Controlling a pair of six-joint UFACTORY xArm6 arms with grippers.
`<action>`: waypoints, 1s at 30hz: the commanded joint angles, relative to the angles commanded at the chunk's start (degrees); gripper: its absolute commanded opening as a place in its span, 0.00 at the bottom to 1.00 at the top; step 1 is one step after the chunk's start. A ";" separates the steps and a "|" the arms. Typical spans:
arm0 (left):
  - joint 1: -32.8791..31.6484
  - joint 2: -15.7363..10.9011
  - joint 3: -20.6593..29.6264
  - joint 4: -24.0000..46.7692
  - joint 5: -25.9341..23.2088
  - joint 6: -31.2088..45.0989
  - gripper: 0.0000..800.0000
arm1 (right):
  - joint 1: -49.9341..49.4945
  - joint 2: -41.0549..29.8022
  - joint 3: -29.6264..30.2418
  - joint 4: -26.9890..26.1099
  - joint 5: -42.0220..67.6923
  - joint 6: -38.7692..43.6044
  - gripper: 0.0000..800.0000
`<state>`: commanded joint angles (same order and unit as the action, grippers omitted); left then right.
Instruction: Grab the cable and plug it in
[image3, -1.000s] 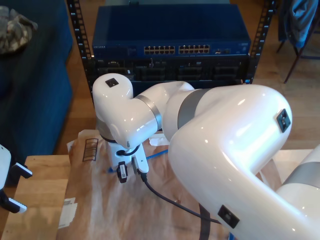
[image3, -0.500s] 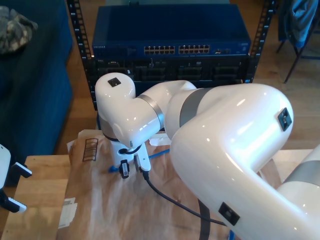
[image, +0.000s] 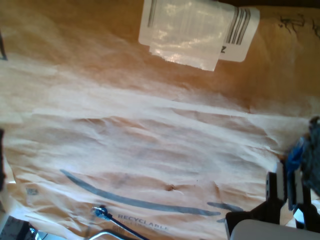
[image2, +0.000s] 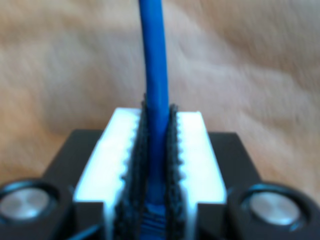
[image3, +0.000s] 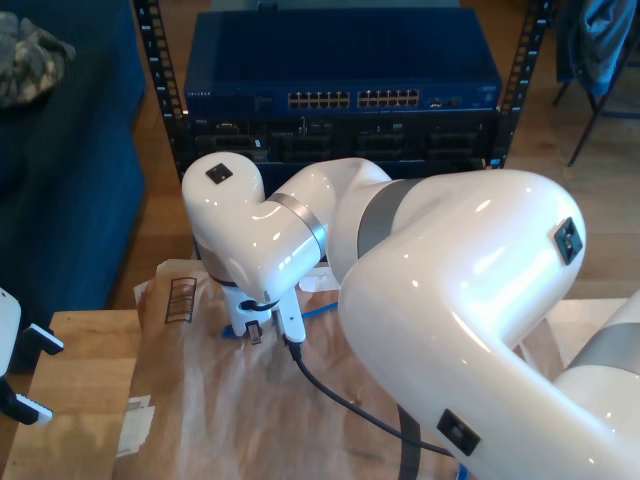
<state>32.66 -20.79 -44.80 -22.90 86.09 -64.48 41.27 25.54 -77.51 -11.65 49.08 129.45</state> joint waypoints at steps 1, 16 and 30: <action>0.00 -0.09 -0.09 0.00 0.09 0.00 1.00 | -0.09 -0.18 0.26 -0.09 0.18 0.00 0.01; -11.60 -0.35 -6.68 -5.01 2.20 -8.79 1.00 | -12.04 -28.40 14.51 13.10 8.09 -3.87 0.01; -31.74 2.37 -18.02 -24.97 2.02 -14.42 1.00 | -27.08 -50.29 17.14 32.35 26.81 -15.21 0.01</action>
<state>0.92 -18.42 -62.82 -47.87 88.11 -78.90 14.20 -24.75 -60.36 20.70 75.89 114.24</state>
